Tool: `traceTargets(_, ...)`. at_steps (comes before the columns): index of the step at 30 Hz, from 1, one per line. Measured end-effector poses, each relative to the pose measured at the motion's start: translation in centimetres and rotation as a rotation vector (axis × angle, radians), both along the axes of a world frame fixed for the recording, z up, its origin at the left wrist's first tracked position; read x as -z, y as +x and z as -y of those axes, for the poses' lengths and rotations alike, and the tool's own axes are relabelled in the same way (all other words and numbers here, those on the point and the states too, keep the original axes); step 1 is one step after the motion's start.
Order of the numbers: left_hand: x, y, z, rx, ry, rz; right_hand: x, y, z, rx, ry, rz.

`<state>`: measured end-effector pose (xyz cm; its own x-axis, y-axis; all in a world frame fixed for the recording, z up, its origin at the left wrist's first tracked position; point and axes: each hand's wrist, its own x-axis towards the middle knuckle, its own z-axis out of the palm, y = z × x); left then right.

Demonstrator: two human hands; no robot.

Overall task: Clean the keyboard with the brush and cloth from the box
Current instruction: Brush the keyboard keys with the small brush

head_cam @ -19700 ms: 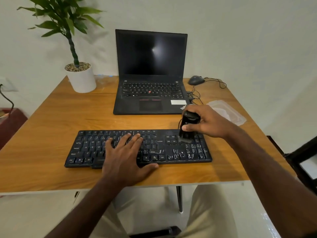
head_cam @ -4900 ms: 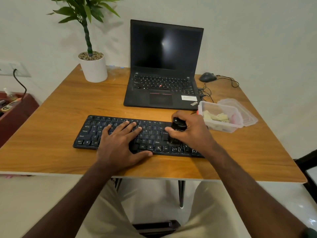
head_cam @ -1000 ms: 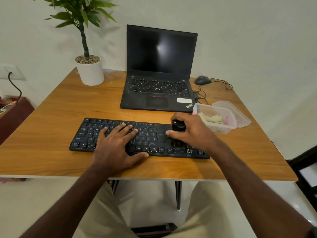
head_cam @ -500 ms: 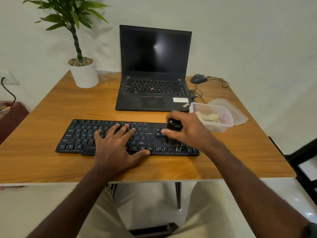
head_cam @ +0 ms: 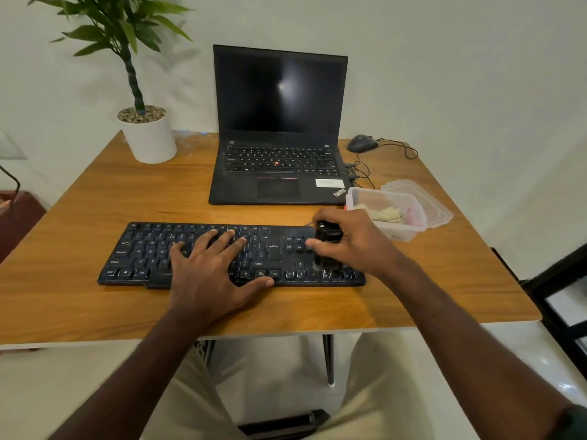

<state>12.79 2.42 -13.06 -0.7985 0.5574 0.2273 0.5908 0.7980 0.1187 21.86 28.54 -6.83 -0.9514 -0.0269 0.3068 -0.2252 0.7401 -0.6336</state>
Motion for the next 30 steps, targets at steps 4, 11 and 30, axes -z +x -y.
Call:
traceTargets(4,0.1,0.0,0.1,-0.006,-0.001,-0.001,-1.4,0.6,-2.8,0.021,0.227,0.116)
traceTargets(11,0.2,-0.1,0.1,-0.002,0.007,-0.001,-1.1,0.1,-0.8,0.084,0.024,-0.053)
traceTargets(30,0.1,0.1,0.0,-0.005,0.007,-0.01,-1.8,1.5,-3.2,0.204,0.281,-0.009)
